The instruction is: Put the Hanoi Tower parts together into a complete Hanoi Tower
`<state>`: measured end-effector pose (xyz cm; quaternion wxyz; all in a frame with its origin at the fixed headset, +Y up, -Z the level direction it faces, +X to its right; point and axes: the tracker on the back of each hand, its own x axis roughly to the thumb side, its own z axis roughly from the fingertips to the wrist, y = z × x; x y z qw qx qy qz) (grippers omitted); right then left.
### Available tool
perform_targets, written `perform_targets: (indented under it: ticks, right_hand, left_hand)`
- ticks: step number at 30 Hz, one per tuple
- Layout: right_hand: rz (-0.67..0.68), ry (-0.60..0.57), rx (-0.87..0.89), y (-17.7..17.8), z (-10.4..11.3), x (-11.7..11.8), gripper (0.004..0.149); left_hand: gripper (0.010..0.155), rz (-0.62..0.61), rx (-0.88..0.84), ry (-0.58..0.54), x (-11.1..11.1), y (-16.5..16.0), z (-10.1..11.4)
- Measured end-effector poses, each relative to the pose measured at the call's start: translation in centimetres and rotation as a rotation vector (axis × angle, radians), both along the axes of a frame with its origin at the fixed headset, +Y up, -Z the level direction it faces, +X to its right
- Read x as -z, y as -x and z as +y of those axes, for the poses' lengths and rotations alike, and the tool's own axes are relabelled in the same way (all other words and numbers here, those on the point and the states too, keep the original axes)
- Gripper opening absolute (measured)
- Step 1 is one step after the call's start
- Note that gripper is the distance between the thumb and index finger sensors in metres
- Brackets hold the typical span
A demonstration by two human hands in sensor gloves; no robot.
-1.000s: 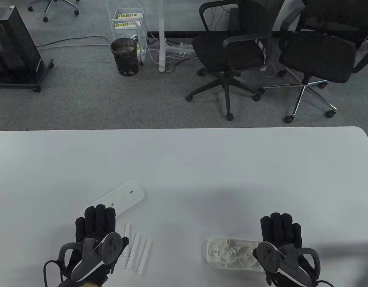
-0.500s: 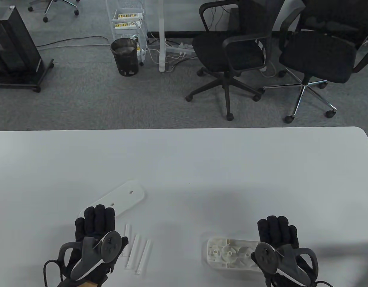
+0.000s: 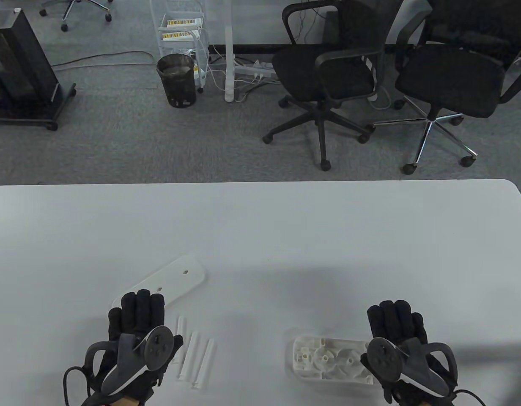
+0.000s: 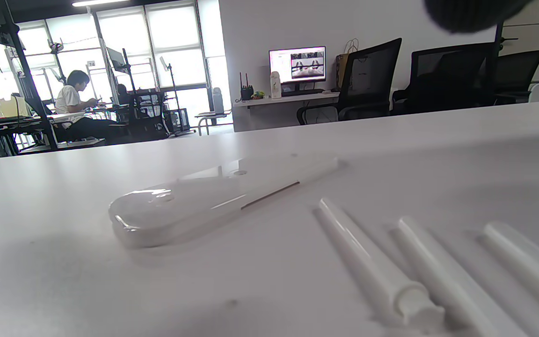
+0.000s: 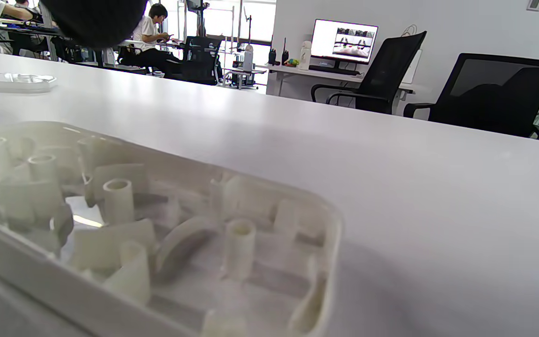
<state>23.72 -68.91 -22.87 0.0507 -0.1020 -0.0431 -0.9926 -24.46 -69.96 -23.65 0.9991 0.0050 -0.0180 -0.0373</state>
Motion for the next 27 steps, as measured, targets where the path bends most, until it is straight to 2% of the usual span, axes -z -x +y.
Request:
perform_targets:
  ticks: [6, 10, 27]
  right_hand:
    - [0.048, 0.096, 0.036, -1.3, 1.6, 0.4, 0.093]
    - [0.088, 0.143, -0.021, -1.4, 1.9, 0.5, 0.094]
    - [0.119, 0.418, -0.170, -1.8, -4.5, 0.9, 0.103]
  left_hand:
    - [0.094, 0.005, -0.010, 0.001, 0.1, 0.1, -0.2]
    - [0.094, 0.008, -0.016, -0.007, 0.1, 0.3, -0.2]
    - [0.094, -0.003, -0.019, 0.008, 0.5, 1.0, -1.9]
